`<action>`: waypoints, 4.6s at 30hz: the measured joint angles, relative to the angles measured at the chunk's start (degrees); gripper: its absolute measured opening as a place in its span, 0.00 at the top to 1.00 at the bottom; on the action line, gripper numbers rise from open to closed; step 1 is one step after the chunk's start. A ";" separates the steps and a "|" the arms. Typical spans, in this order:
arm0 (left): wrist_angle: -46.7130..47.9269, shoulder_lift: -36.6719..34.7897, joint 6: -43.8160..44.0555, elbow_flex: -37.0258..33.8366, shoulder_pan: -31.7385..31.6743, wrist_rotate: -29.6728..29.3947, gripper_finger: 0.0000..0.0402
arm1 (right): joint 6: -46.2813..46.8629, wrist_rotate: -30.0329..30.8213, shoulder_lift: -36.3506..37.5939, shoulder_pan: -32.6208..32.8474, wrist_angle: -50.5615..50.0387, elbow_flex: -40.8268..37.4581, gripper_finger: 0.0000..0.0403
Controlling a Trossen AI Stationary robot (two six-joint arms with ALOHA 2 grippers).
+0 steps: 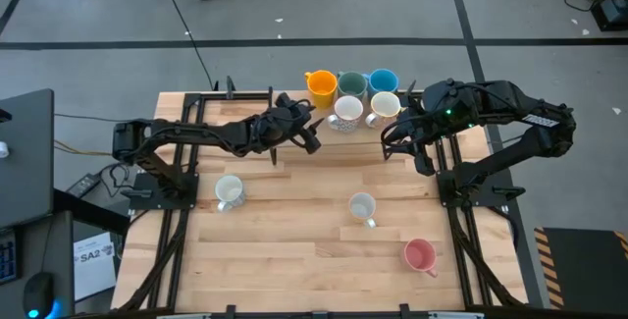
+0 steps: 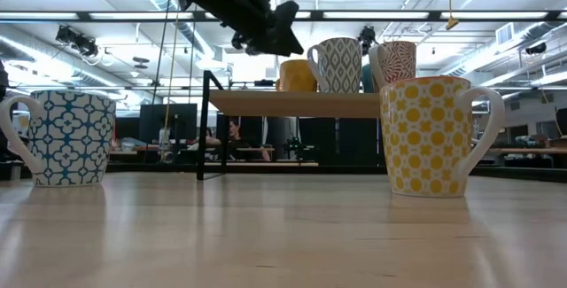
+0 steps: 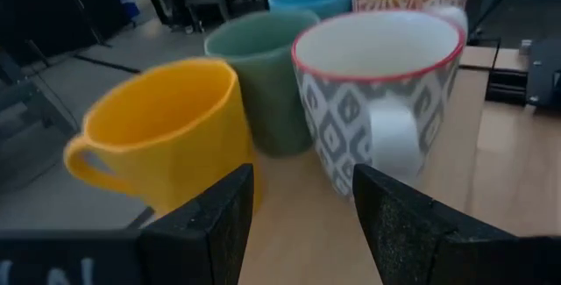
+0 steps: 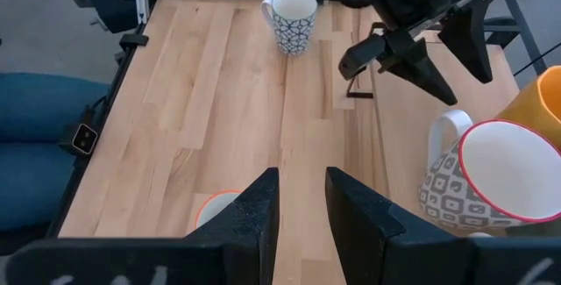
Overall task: Place coffee mugs
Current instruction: Put the white-gray mug on the shelf, then put the white-blue mug on the shelf
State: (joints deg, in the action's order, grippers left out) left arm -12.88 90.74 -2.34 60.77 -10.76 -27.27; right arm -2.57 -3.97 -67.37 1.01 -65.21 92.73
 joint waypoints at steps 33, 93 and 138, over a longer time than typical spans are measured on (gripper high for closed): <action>-7.50 2.66 -1.31 -0.02 -0.70 6.25 0.49 | 0.00 0.00 0.00 -0.01 0.00 0.00 0.75; 83.38 -31.54 73.68 -2.27 37.30 22.62 0.49 | 9.03 -0.57 -0.02 5.11 12.18 -12.91 0.75; 81.02 -10.84 92.00 -10.62 45.88 11.15 0.57 | 8.87 -0.07 -0.02 11.02 22.88 -24.63 0.75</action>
State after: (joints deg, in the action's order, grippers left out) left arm 68.14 79.90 89.67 50.15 35.11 -16.12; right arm 6.31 -4.03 -67.40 12.03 -42.33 68.10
